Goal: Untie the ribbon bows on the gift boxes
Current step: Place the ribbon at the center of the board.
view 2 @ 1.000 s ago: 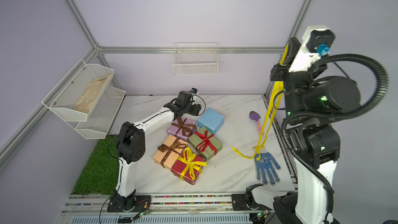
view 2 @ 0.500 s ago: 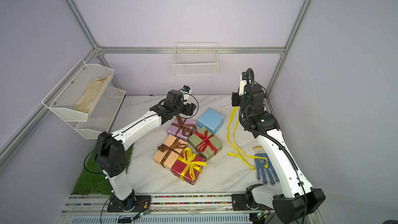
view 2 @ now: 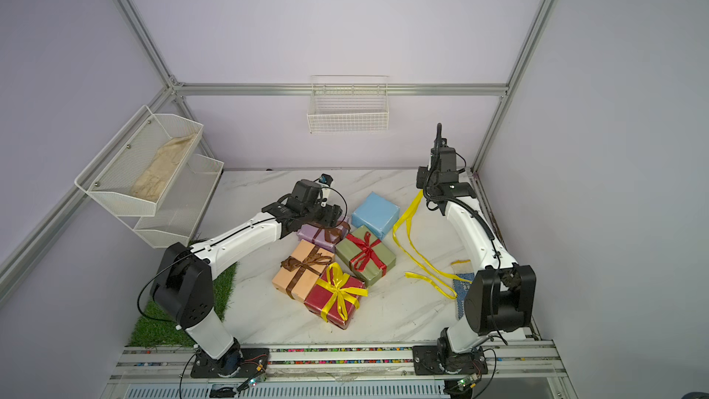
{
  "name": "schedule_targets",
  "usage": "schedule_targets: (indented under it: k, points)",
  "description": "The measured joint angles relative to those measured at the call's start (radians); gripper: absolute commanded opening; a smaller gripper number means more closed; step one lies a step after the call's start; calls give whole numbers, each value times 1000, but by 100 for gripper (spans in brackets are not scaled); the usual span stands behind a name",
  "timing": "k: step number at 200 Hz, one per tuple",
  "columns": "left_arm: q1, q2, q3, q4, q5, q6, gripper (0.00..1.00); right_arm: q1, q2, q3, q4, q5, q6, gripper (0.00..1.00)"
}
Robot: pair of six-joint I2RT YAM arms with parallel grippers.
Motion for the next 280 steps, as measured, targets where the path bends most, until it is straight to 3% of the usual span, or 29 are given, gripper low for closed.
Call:
schedule_targets:
  k: [73, 135, 157, 184, 207, 255, 280]
  points:
    - [-53, -48, -38, 17, -8, -2, 75, -53, 338, 267, -42, -112, 51, 0]
    - [-102, -78, -74, 1, -14, -3, 75, -53, 529, 309, -187, -154, 68, 0]
    - [-109, -80, -78, 0, -16, -3, 75, -53, 555, 325, -229, -154, 68, 12]
    - [-109, -80, -78, -3, -18, -3, 75, -53, 556, 333, -255, -158, 76, 37]
    - [-111, -80, -78, -3, -20, -3, 75, -53, 556, 333, -273, -153, 73, 49]
    - [-114, -80, -78, -5, -22, -3, 75, -53, 527, 320, -328, -122, 63, 55]
    - [-115, -80, -78, -5, -21, -3, 75, -52, 391, 216, -332, -161, 71, 50]
